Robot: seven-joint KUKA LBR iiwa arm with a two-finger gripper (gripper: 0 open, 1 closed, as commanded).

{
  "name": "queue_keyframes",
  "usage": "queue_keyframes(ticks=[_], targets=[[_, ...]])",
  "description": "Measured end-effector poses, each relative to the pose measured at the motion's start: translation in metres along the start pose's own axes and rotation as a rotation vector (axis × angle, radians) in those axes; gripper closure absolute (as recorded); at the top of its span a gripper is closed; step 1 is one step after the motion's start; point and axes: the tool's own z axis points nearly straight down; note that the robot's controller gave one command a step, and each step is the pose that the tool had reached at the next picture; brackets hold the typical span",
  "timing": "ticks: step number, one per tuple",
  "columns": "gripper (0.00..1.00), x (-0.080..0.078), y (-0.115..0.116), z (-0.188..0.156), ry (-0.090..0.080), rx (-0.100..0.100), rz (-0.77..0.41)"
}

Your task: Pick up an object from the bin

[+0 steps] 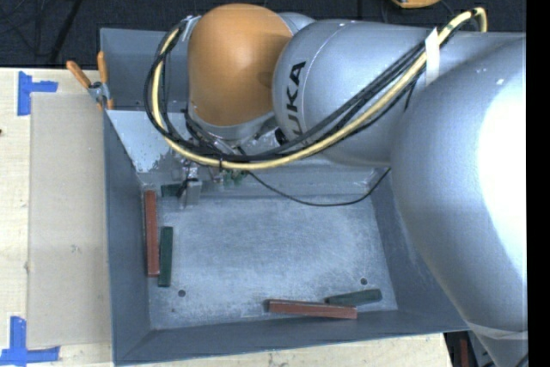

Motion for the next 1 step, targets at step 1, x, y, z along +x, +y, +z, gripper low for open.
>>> queue_keyframes(ticks=[1], targets=[[1.00,0.0049,0.0049,-0.0770,-0.001,0.000,0.004]])
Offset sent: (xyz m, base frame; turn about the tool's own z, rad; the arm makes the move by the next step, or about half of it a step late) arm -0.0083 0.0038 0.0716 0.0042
